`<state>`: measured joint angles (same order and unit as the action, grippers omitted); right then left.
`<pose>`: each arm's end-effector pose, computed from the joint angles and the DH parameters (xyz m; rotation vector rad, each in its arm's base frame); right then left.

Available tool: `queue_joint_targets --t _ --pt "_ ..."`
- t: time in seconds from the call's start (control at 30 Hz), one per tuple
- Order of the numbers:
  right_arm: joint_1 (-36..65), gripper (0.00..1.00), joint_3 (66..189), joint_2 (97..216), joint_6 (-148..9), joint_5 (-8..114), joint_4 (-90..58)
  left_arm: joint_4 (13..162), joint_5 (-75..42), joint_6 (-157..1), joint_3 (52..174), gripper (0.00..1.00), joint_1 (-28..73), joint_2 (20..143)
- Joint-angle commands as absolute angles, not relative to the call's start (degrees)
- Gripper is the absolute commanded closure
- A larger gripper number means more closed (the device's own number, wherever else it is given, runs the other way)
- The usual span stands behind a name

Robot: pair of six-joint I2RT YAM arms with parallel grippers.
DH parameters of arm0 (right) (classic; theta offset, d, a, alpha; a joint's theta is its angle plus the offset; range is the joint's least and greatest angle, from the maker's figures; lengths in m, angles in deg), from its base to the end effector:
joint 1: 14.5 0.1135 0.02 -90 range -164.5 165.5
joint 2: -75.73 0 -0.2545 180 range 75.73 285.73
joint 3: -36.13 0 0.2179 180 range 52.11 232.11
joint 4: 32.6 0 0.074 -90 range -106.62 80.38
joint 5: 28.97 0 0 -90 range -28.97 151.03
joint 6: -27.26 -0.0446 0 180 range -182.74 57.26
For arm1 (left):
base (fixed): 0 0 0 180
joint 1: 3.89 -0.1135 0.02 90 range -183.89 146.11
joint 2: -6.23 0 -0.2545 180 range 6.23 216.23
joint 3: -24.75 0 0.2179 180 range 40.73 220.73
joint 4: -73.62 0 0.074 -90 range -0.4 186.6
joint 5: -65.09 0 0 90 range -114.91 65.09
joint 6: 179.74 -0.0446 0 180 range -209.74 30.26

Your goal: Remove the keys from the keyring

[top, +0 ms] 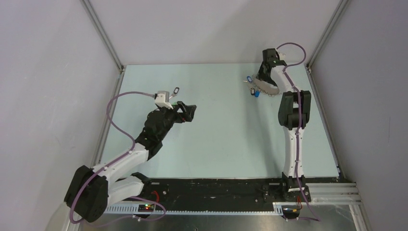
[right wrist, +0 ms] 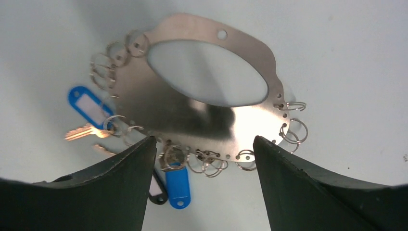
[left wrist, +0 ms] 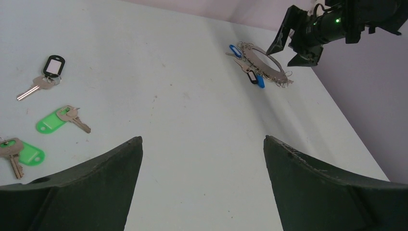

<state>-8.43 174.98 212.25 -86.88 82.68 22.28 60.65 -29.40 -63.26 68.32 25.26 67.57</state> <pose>0.4916 0.0357 0.2058 0.5324 2.3542 -0.2319 0.1969 -0.1058 0.2604 -0.0216 1.6980 -0.6693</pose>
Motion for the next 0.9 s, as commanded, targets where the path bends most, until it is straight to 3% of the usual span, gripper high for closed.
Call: queue_joint_targets --t 0.0,0.17,0.27,0.37,0.57,0.7,0.87 --pt "-11.1 0.21 179.5 215.6 -90.4 76.9 32.0 59.7 -29.2 -63.0 70.5 0.02 25.6 67.7" --pt "-12.1 0.24 179.0 217.6 -93.5 70.4 32.8 59.7 -28.7 -62.5 70.7 0.02 25.6 67.8" --pt "-10.8 0.37 180.3 219.0 -94.0 69.1 34.7 59.7 -28.8 -62.5 70.6 0.02 25.6 67.8" --pt "-8.2 0.39 178.7 218.7 -93.4 70.8 34.5 59.7 -29.0 -62.6 70.5 0.02 25.6 67.5" --pt "-5.6 0.66 173.5 215.9 -93.0 72.5 32.8 59.7 -29.0 -62.6 70.5 0.02 25.5 67.6" --pt "-5.1 1.0 164.3 211.1 -92.2 69.2 29.7 59.7 -28.8 -62.5 70.6 0.02 25.6 67.6" --pt "-3.8 1.0 150.9 201.5 -90.6 68.1 24.3 59.7 -28.5 -62.6 70.6 0.02 25.6 67.6"
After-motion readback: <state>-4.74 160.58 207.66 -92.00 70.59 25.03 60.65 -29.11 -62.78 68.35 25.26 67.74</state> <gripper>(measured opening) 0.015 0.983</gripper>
